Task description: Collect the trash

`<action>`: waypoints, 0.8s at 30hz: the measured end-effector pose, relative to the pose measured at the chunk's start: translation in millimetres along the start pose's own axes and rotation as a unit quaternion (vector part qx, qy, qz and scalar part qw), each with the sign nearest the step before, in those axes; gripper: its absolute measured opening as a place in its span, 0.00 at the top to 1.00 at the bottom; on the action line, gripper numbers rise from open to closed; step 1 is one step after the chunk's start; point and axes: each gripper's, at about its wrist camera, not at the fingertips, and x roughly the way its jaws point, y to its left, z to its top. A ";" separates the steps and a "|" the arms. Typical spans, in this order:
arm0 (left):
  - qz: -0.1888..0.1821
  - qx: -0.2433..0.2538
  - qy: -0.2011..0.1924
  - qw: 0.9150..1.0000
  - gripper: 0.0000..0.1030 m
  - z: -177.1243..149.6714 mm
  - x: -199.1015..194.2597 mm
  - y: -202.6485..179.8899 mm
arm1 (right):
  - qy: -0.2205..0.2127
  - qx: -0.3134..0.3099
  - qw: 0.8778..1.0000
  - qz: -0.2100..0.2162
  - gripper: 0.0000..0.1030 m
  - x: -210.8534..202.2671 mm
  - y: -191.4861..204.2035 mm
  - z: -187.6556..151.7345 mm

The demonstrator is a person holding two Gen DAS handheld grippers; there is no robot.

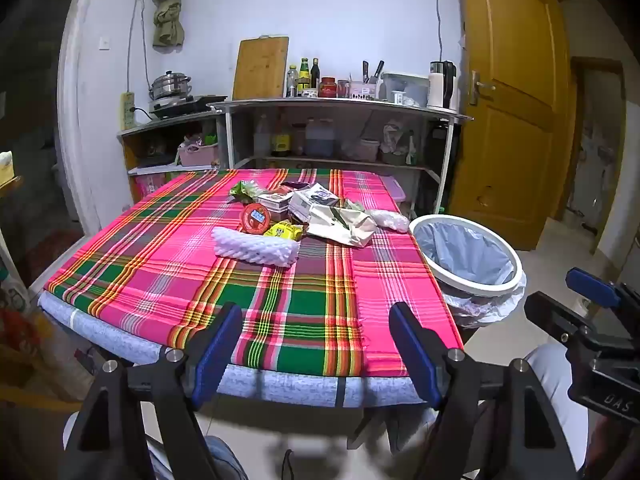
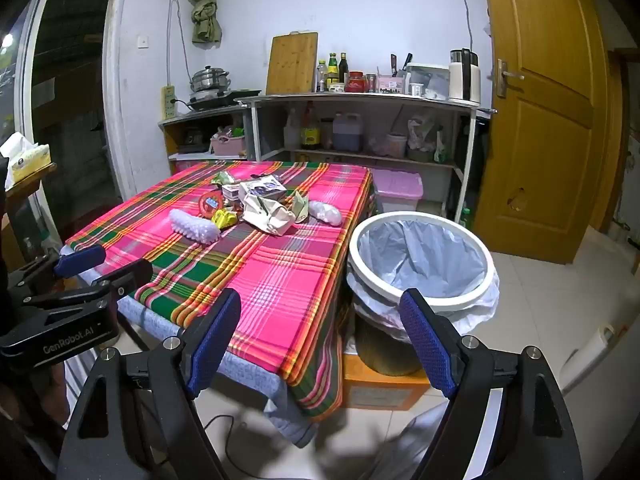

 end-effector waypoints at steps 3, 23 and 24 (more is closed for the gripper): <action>0.002 0.003 0.006 1.000 0.27 0.4 0.9 -0.4 | 0.003 0.000 1.000 0.000 0.21 0.2 -0.1 -0.1; 0.002 0.004 0.004 1.000 0.27 0.3 0.9 -0.9 | 0.001 0.000 1.000 0.000 0.21 0.0 -0.1 -0.4; 0.002 0.003 0.004 1.000 0.27 -1.8 1.6 -1.2 | 0.001 0.000 1.000 0.001 0.21 0.0 -0.1 -0.4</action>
